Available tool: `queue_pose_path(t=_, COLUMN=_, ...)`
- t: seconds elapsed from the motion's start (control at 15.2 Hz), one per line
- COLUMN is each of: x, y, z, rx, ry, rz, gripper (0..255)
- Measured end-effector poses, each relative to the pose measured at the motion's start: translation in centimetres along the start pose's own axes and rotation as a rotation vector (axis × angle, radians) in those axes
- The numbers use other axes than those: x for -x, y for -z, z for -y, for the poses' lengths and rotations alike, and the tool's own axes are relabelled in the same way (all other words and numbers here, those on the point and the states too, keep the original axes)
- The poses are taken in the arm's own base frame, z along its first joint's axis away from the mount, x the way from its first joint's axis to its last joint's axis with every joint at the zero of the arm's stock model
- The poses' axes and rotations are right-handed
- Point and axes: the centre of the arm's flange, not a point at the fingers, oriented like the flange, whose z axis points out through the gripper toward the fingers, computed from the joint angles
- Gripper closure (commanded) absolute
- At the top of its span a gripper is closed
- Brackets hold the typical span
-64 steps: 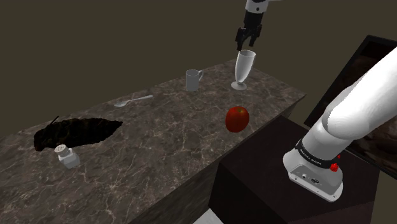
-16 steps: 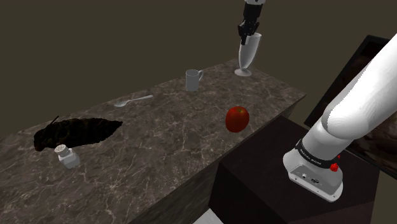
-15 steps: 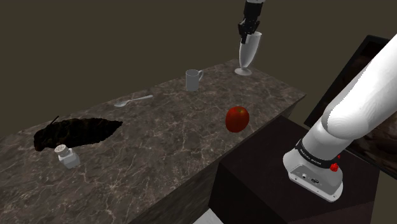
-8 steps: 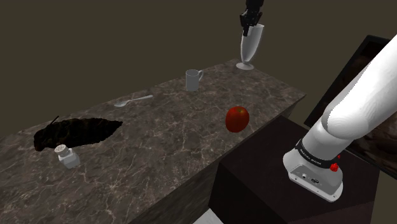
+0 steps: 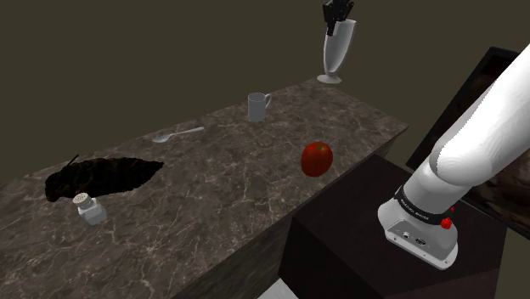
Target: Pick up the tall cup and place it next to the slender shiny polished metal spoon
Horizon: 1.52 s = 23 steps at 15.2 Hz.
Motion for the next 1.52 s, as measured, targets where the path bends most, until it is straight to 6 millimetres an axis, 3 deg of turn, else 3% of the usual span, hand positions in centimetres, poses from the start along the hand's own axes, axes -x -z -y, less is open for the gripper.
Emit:
queue_pose_path(t=1.25, x=0.0, y=9.9, z=0.0, rx=0.0, ry=0.0, rz=0.0, gripper=255)
queue_pose_path(t=1.52, x=-0.5, y=8.5, z=3.6, rx=0.0, ry=0.001, rz=0.001, gripper=255)
